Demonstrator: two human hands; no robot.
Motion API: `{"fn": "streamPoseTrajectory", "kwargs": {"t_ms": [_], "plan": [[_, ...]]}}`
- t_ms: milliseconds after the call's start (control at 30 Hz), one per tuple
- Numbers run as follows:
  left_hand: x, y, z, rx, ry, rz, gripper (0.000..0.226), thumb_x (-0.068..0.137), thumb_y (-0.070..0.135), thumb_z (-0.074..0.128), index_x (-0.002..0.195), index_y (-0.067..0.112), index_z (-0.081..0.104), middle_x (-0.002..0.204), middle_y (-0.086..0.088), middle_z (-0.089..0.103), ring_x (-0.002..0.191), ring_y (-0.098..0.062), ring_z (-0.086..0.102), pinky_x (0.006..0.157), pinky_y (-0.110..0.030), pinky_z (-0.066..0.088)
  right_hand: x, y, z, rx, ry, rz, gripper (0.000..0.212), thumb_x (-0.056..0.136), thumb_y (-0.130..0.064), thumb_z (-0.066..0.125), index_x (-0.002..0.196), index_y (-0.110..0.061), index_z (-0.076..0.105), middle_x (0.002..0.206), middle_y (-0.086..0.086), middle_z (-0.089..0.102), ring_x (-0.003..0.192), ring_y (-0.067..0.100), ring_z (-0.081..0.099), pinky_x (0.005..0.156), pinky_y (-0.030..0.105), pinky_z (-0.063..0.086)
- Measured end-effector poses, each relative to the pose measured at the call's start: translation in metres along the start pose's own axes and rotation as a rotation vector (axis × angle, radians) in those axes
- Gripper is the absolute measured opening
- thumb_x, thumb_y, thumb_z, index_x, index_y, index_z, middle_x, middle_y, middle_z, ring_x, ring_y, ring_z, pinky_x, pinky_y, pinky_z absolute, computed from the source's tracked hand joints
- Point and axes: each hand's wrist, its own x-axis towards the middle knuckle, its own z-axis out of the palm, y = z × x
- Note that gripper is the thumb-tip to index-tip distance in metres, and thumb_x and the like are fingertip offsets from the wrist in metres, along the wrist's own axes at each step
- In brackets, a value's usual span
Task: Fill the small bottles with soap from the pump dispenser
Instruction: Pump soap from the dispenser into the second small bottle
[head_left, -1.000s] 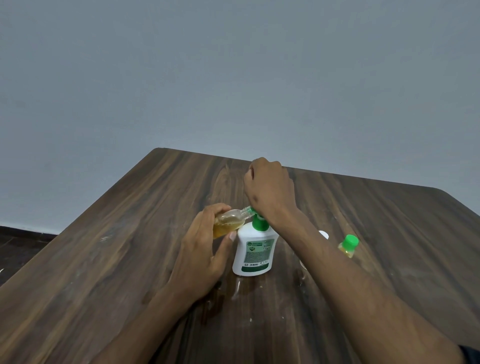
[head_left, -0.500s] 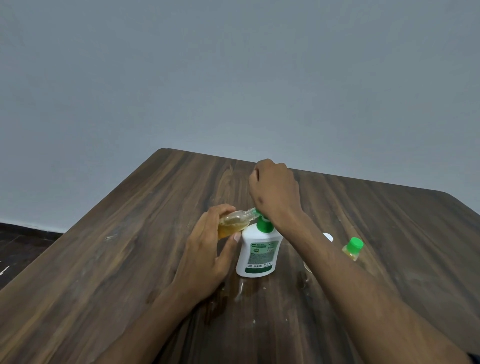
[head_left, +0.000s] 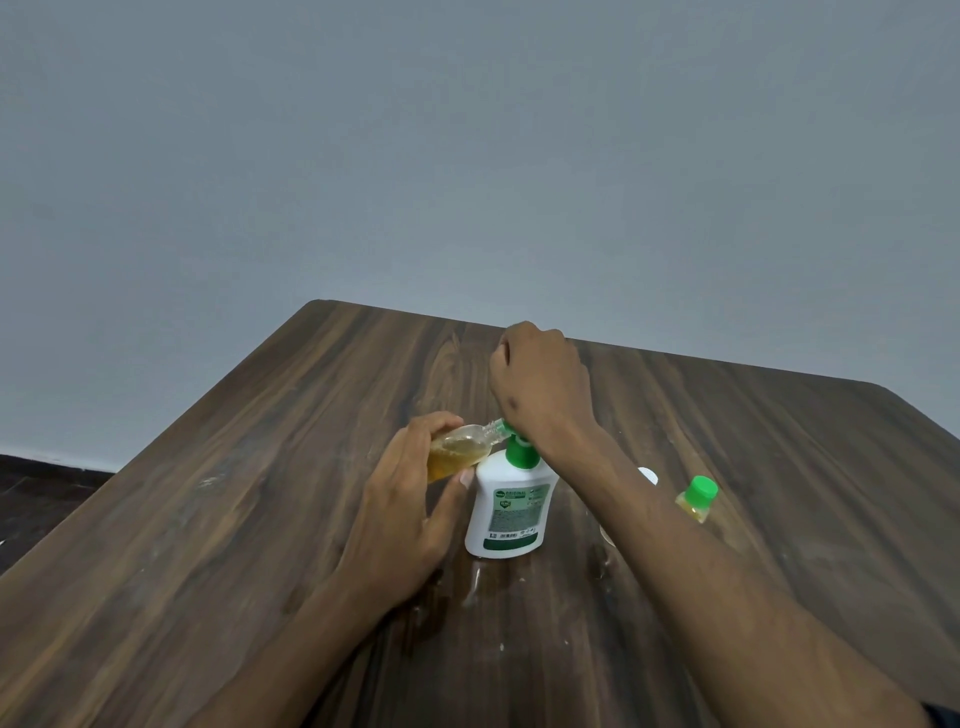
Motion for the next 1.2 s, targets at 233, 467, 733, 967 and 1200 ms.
{"fn": "streamPoseTrajectory", "kwargs": {"t_ms": [233, 467, 733, 967, 1200], "plan": [[-0.0002, -0.0015, 0.0004, 0.017, -0.008, -0.005, 0.036, 0.102, 0.027, 0.061, 0.135, 0.019, 0.053, 0.124, 0.012, 0.061, 0.113, -0.008, 0.062, 0.092, -0.021, 0.050, 0.0005, 0.0004, -0.0007, 0.011, -0.011, 0.011, 0.025, 0.100, -0.020, 0.043, 0.086, -0.012, 0.062, 0.076, 0.002, 0.060, 0.067, 0.023, 0.059, 0.057, 0.034, 0.045], [-0.0002, -0.0010, 0.0001, 0.020, -0.004, -0.006, 0.037, 0.101, 0.027, 0.062, 0.136, 0.019, 0.053, 0.125, 0.012, 0.060, 0.115, -0.003, 0.060, 0.095, -0.017, 0.048, 0.0001, 0.0002, -0.0004, -0.004, -0.007, 0.016, 0.025, 0.101, -0.021, 0.042, 0.086, -0.011, 0.061, 0.076, 0.003, 0.059, 0.064, 0.020, 0.056, 0.054, 0.031, 0.038], [-0.0007, -0.0013, -0.0004, 0.015, -0.003, -0.004, 0.038, 0.101, 0.025, 0.063, 0.136, 0.018, 0.053, 0.125, 0.012, 0.060, 0.114, -0.004, 0.060, 0.094, -0.017, 0.049, 0.0006, 0.0007, 0.0005, -0.002, -0.001, 0.016, 0.026, 0.101, -0.021, 0.042, 0.083, -0.012, 0.059, 0.074, 0.002, 0.059, 0.063, 0.021, 0.056, 0.053, 0.031, 0.036], [0.0002, -0.0009, -0.0002, 0.014, -0.006, 0.001, 0.038, 0.101, 0.025, 0.062, 0.137, 0.016, 0.054, 0.125, 0.010, 0.061, 0.115, -0.006, 0.061, 0.095, -0.019, 0.049, 0.0009, 0.0003, 0.0001, -0.006, 0.004, 0.022, 0.025, 0.100, -0.019, 0.043, 0.081, -0.011, 0.058, 0.071, 0.001, 0.056, 0.060, 0.018, 0.052, 0.050, 0.030, 0.032], [0.0001, 0.0000, 0.0001, 0.016, 0.000, -0.004, 0.037, 0.101, 0.025, 0.062, 0.136, 0.019, 0.053, 0.125, 0.013, 0.060, 0.115, -0.004, 0.060, 0.094, -0.016, 0.048, 0.0007, 0.0003, -0.0004, -0.007, 0.003, 0.007, 0.025, 0.102, -0.021, 0.043, 0.086, -0.012, 0.060, 0.075, 0.002, 0.058, 0.063, 0.019, 0.054, 0.054, 0.031, 0.037]]}}
